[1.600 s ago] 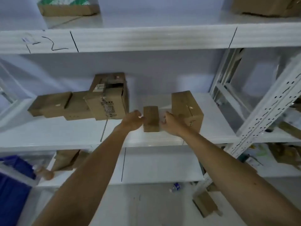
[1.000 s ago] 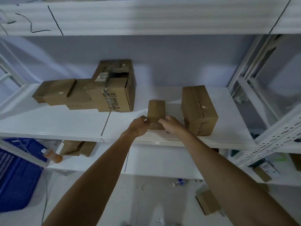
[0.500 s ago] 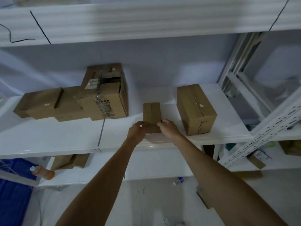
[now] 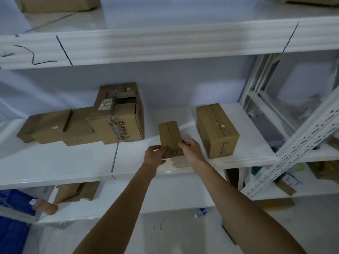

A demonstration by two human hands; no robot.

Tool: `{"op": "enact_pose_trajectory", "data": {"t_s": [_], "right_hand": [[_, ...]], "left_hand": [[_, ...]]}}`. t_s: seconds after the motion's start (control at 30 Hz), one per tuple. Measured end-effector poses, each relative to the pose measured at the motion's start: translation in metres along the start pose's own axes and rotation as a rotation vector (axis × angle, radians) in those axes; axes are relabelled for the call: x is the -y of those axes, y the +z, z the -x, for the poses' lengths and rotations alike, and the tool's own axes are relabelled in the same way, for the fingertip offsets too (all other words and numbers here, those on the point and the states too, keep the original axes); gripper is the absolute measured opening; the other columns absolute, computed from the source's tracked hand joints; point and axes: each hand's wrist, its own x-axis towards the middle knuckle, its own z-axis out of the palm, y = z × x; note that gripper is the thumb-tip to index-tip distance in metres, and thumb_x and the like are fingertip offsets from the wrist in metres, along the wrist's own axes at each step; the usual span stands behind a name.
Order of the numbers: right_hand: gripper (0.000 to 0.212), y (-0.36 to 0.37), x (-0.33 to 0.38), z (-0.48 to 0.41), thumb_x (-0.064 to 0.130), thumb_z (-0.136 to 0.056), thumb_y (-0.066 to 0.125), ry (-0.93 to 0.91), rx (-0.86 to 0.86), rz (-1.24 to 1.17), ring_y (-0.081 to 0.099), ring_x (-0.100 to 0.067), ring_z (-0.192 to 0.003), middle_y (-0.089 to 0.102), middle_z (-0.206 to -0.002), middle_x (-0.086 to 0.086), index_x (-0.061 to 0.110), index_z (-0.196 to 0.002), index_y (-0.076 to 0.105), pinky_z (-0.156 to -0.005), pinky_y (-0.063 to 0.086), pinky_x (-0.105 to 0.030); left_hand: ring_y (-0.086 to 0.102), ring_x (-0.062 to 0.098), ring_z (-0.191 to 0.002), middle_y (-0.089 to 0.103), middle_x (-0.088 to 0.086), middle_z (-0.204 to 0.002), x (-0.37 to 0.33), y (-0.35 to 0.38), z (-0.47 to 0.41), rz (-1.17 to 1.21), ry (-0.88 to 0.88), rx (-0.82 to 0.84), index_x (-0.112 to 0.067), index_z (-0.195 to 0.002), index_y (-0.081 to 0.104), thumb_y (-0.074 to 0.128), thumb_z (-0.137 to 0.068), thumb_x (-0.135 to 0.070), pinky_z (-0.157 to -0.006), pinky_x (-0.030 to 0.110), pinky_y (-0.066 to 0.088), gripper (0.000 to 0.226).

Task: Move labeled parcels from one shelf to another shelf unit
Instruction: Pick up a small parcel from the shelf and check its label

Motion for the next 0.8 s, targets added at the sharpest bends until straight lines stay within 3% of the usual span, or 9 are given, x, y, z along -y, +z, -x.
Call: {"op": "enact_pose_trajectory", "data": {"t_s": [0.1,0.13,0.23,0.3,0.4,0.47,0.53,0.67,0.8], "right_hand": [[0.021,-0.002,0.009,0.016,0.016,-0.094,0.061,-0.026,0.004,-0.134,0.063,-0.018,-0.089,0.068,-0.108,-0.005,0.013,-0.114,0.067,-0.068,0.051,-0.026],[0.026,-0.003,0.012,0.023,0.017,-0.091,0.061,-0.042,0.009,-0.154,0.064,-0.020,-0.091,0.069,-0.109,-0.005,0.012,-0.115,0.068,-0.068,0.048,-0.024],[0.051,-0.004,0.017,0.032,0.025,-0.076,0.061,-0.069,0.035,-0.231,0.064,-0.026,-0.119,0.070,-0.127,-0.008,0.010,-0.125,0.066,-0.097,0.052,-0.035],[0.053,-0.010,0.022,0.041,0.025,-0.076,0.063,-0.074,0.066,-0.270,0.062,-0.025,-0.125,0.069,-0.133,-0.007,0.015,-0.128,0.066,-0.108,0.050,-0.039],[0.065,-0.020,0.030,0.060,0.025,-0.076,0.065,-0.115,0.104,-0.310,0.064,-0.017,-0.124,0.069,-0.134,-0.002,0.015,-0.140,0.061,-0.109,0.050,-0.035],[0.055,-0.025,0.034,0.069,0.022,-0.081,0.064,-0.173,0.118,-0.325,0.066,-0.016,-0.121,0.073,-0.127,0.001,0.020,-0.137,0.064,-0.107,0.051,-0.034],[0.046,-0.027,0.036,0.076,0.020,-0.087,0.061,-0.229,0.131,-0.319,0.068,-0.016,-0.119,0.076,-0.122,0.004,0.023,-0.132,0.067,-0.105,0.052,-0.034],[0.052,-0.030,0.039,0.087,0.021,-0.085,0.061,-0.300,0.106,-0.314,0.066,-0.016,-0.121,0.074,-0.126,0.005,0.022,-0.137,0.063,-0.106,0.052,-0.035],[0.043,-0.035,0.044,0.094,0.009,-0.094,0.060,-0.326,0.097,-0.348,0.066,-0.015,-0.118,0.072,-0.126,0.001,0.019,-0.136,0.062,-0.099,0.052,-0.027]], "left_hand": [[0.069,0.033,-0.117,0.072,0.018,-0.123,-0.007,-0.005,0.021,0.051,0.076,0.035,-0.007,-0.138,0.059,0.067,-0.098,-0.016,-0.101,0.044,0.057,0.042],[0.069,0.032,-0.117,0.072,0.018,-0.123,-0.008,-0.006,0.028,0.064,0.107,0.053,-0.009,-0.139,0.059,0.066,-0.098,-0.014,-0.101,0.043,0.056,0.043],[0.068,0.030,-0.119,0.070,0.015,-0.129,-0.015,-0.008,0.048,0.088,0.206,0.091,-0.011,-0.142,0.057,0.065,-0.098,-0.012,-0.105,0.044,0.054,0.045],[0.067,0.029,-0.121,0.070,0.012,-0.132,-0.021,-0.011,0.058,0.091,0.267,0.114,-0.012,-0.143,0.058,0.067,-0.098,-0.014,-0.108,0.045,0.052,0.046],[0.066,0.021,-0.123,0.071,0.006,-0.132,-0.030,-0.018,0.072,0.092,0.327,0.132,-0.017,-0.137,0.063,0.068,-0.097,-0.013,-0.102,0.031,0.051,0.040],[0.066,0.017,-0.123,0.072,0.004,-0.130,-0.034,-0.022,0.081,0.115,0.354,0.156,-0.018,-0.132,0.066,0.068,-0.097,-0.010,-0.096,0.023,0.051,0.036],[0.067,0.017,-0.124,0.073,0.003,-0.132,-0.037,-0.024,0.087,0.126,0.379,0.178,-0.016,-0.134,0.066,0.069,-0.096,-0.010,-0.099,0.025,0.051,0.038],[0.068,0.017,-0.123,0.073,0.003,-0.132,-0.041,-0.026,0.098,0.138,0.437,0.190,-0.013,-0.135,0.065,0.068,-0.097,-0.008,-0.105,0.029,0.051,0.039],[0.069,0.018,-0.123,0.073,0.006,-0.131,-0.045,-0.027,0.104,0.163,0.437,0.221,-0.012,-0.133,0.066,0.067,-0.097,-0.006,-0.110,0.033,0.051,0.037]]}}
